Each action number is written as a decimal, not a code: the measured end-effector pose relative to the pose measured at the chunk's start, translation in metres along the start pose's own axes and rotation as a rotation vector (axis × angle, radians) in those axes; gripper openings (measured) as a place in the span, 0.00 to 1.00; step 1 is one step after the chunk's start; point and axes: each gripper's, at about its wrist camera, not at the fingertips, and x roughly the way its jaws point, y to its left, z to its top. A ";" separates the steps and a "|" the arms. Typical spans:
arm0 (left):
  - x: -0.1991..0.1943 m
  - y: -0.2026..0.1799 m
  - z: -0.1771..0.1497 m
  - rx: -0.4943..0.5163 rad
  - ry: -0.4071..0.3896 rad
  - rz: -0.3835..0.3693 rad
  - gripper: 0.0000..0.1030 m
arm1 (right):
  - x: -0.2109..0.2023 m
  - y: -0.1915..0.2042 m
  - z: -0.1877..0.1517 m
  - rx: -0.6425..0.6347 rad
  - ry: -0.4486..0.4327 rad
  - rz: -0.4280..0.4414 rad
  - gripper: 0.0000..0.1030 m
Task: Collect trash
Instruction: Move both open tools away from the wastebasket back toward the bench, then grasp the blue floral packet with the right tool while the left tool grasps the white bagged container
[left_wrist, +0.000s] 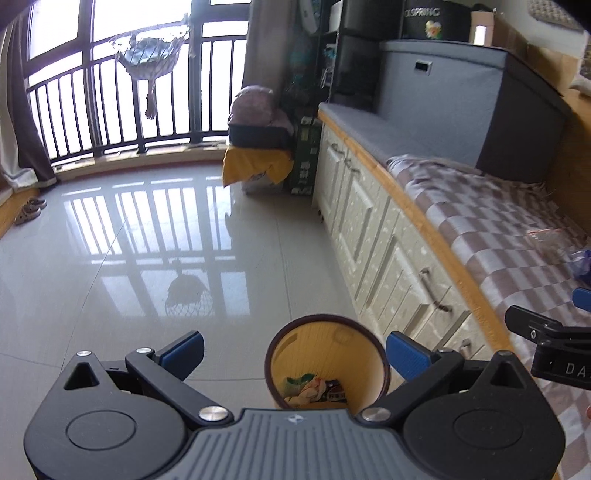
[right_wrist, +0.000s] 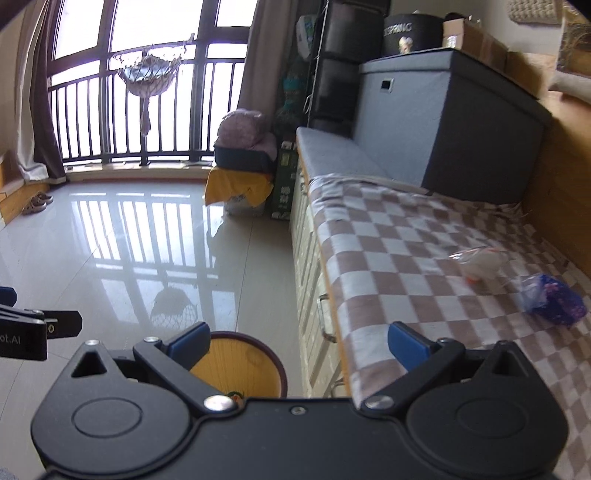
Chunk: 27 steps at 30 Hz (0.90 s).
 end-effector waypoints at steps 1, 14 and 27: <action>-0.004 -0.004 0.001 0.006 -0.010 -0.006 1.00 | -0.005 -0.005 0.000 0.004 -0.009 -0.005 1.00; -0.032 -0.078 0.004 0.049 -0.144 -0.101 1.00 | -0.062 -0.079 -0.006 0.078 -0.146 -0.109 1.00; -0.020 -0.183 0.008 0.128 -0.242 -0.277 1.00 | -0.064 -0.186 -0.042 0.131 -0.219 -0.287 1.00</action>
